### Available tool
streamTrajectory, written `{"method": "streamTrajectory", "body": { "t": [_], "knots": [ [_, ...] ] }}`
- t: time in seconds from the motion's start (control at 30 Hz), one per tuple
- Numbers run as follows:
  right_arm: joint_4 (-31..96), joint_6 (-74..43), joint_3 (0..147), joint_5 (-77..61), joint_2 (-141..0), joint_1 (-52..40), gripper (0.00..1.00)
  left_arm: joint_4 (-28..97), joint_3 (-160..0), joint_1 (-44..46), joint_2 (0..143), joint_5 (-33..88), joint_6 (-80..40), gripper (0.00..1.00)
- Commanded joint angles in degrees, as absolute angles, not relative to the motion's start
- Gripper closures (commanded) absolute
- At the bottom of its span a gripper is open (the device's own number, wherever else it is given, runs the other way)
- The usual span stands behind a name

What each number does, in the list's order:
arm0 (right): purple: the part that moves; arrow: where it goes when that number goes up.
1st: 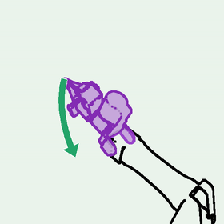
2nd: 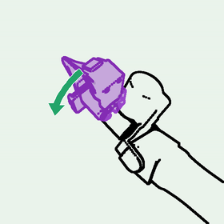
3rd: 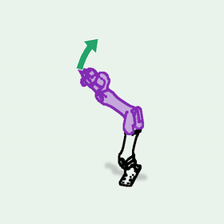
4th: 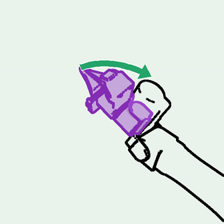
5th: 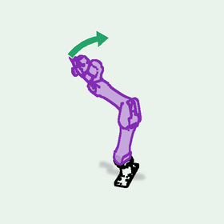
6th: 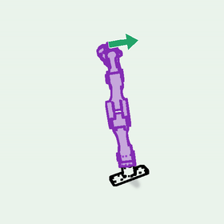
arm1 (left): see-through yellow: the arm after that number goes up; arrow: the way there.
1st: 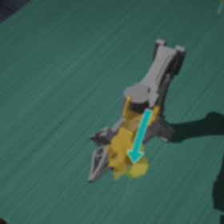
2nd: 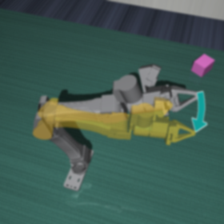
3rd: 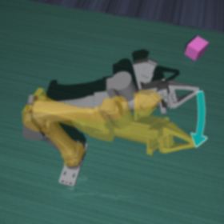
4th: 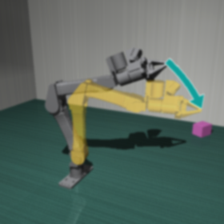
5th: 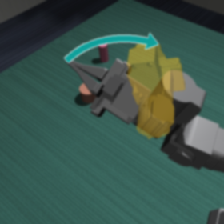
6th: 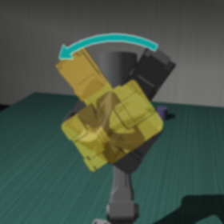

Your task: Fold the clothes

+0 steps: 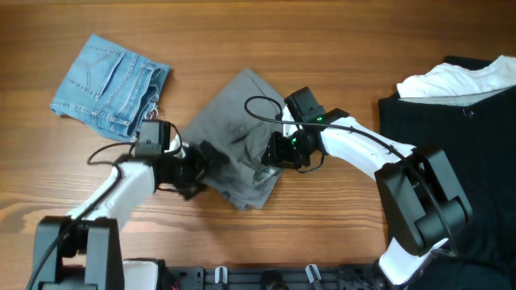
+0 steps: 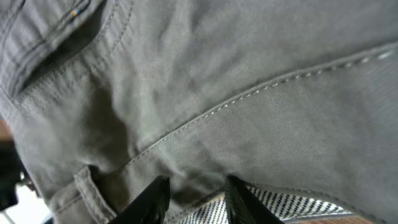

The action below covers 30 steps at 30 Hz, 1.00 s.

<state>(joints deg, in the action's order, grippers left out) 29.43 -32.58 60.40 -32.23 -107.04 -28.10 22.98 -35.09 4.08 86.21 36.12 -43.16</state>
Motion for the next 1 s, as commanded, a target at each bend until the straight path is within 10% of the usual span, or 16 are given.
{"method": "streamTrajectory", "body": {
  "t": [0.0,0.43,0.53,0.63,0.97],
  "knots": [
    [28.69,-32.95,60.42,-33.36,-108.44,-28.34,0.66,5.19,-28.32,4.29,87.2,31.86,-51.9,0.0],
    [28.56,-31.46,60.42,-33.52,-108.44,-28.34,0.66,-23.53,-29.52,15.0,105.71,33.43,-39.51,0.28],
    [28.56,-31.51,60.42,-33.54,-108.44,-28.34,0.66,-24.05,-31.44,16.4,105.71,34.02,-33.89,0.51],
    [31.42,-30.41,60.42,-33.52,-107.66,-28.14,0.7,-23.55,-31.97,15.38,105.34,35.0,-33.15,0.96],
    [37.58,-27.18,61.56,-30.3,-75.53,-18.13,0.66,6.83,-63.68,-6.09,83.26,48.1,-21.17,0.96]
  ]
}}
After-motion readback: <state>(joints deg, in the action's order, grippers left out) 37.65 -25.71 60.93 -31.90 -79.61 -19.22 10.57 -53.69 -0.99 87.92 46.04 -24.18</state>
